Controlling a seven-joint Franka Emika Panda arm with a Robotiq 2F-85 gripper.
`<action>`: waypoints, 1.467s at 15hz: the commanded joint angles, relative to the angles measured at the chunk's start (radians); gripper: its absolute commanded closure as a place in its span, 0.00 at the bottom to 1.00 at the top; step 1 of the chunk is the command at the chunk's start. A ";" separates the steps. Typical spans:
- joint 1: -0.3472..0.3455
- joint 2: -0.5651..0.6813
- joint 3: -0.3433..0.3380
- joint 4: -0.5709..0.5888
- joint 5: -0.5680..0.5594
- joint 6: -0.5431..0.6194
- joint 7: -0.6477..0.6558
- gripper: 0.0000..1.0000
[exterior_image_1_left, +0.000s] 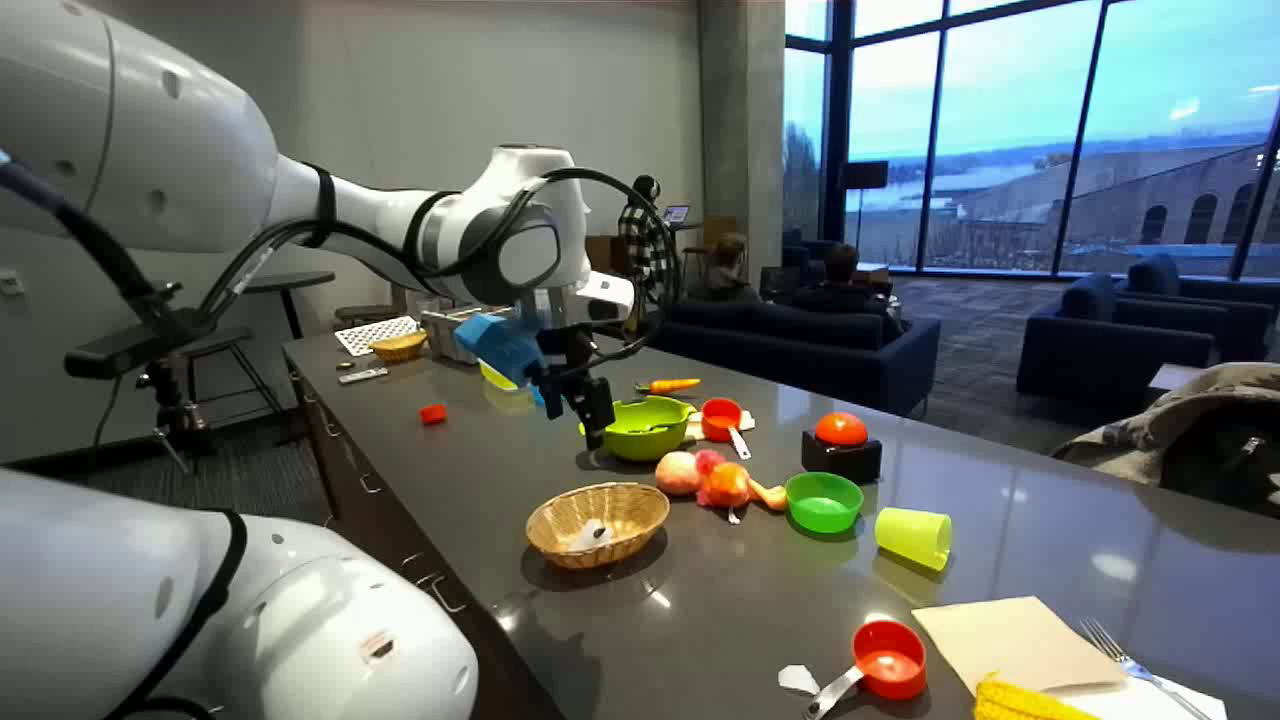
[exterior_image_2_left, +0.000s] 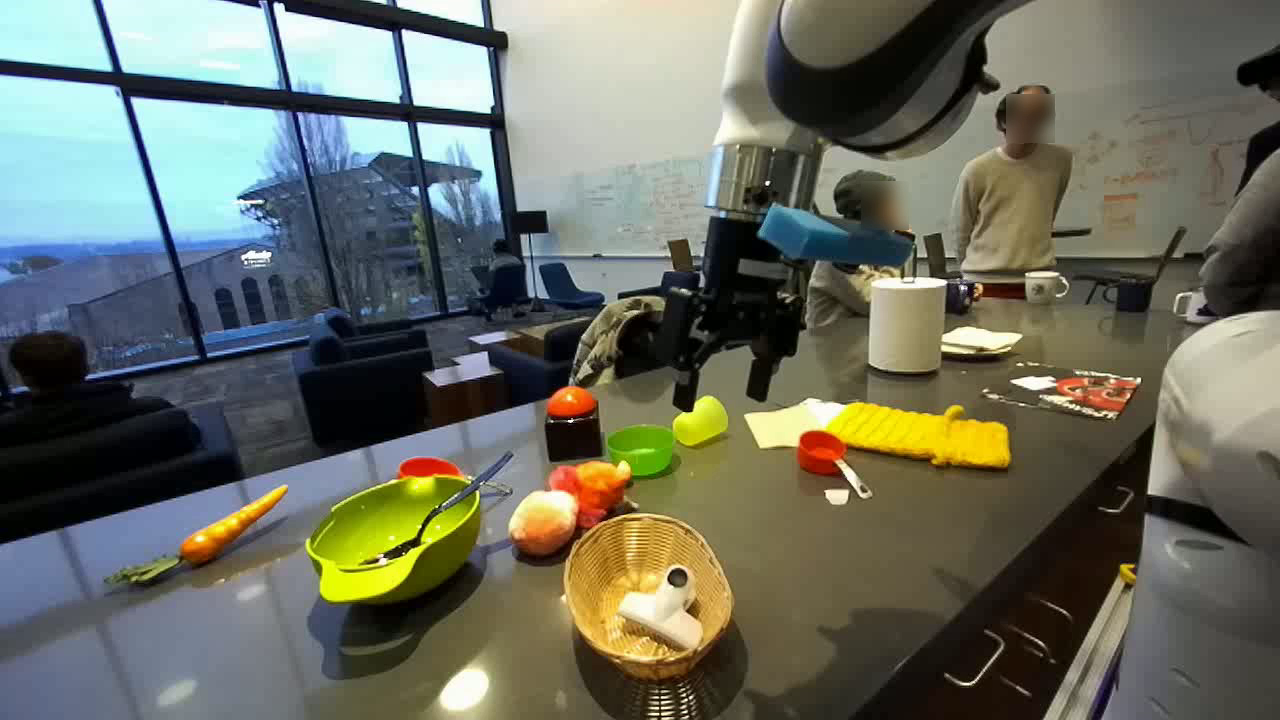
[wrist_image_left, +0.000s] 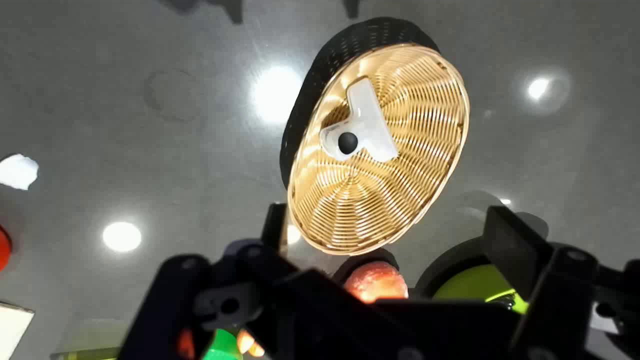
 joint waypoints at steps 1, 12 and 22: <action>-0.003 0.000 0.002 0.002 0.001 -0.004 -0.002 0.00; -0.002 0.083 0.015 0.030 -0.047 0.085 -0.070 0.00; 0.024 0.291 0.012 0.089 -0.058 0.162 -0.109 0.00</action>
